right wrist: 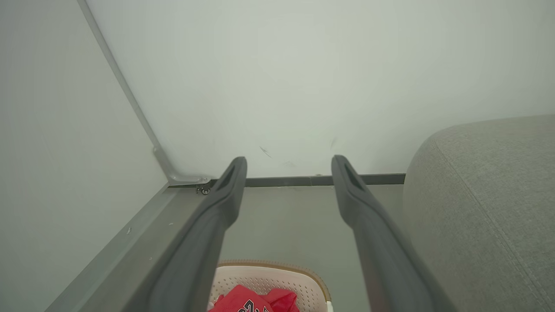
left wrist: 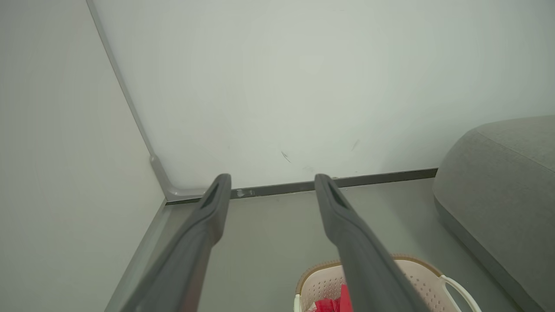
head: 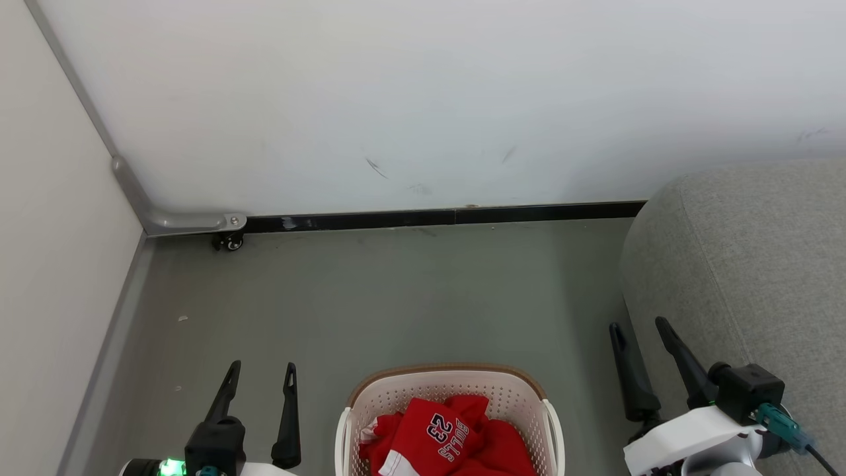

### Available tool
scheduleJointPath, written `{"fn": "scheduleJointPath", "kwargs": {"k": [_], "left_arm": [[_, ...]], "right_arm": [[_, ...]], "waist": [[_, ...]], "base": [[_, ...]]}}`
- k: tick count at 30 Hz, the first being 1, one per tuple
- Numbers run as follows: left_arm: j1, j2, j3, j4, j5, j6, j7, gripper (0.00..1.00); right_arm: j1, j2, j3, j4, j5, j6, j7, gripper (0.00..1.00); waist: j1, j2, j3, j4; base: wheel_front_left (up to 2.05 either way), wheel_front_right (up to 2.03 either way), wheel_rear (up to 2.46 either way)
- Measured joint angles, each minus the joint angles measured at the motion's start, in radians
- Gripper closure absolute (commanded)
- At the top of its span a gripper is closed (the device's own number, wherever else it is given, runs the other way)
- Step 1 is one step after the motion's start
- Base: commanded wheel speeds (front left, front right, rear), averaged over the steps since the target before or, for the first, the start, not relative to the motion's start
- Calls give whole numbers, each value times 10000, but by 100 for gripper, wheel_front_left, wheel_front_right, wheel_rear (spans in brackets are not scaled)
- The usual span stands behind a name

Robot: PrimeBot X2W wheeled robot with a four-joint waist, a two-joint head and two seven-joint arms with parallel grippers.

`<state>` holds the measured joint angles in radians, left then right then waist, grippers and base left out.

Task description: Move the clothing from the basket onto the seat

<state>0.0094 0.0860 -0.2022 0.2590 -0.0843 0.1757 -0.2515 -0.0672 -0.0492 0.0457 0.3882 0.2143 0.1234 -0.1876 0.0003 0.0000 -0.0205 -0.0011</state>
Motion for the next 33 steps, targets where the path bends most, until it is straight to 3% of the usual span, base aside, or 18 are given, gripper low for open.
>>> {"fn": "scheduleJointPath", "kwargs": {"k": [22, 33], "left_arm": [[-188, 50, -29, 8, 50, -15, 0, 0], [-579, 75, -384, 253, 270, -267, 0, 0]], "right_arm": [[-1, 4, -59, -115, 38, 0, -75, 0], [-11, 13, -299, -447, -255, 0, -150, 0]], "waist": [[-1, 0, 258, -35], [-1, 0, 620, -136]], "base": [[0, 0, 0], [0, 0, 0]]}}
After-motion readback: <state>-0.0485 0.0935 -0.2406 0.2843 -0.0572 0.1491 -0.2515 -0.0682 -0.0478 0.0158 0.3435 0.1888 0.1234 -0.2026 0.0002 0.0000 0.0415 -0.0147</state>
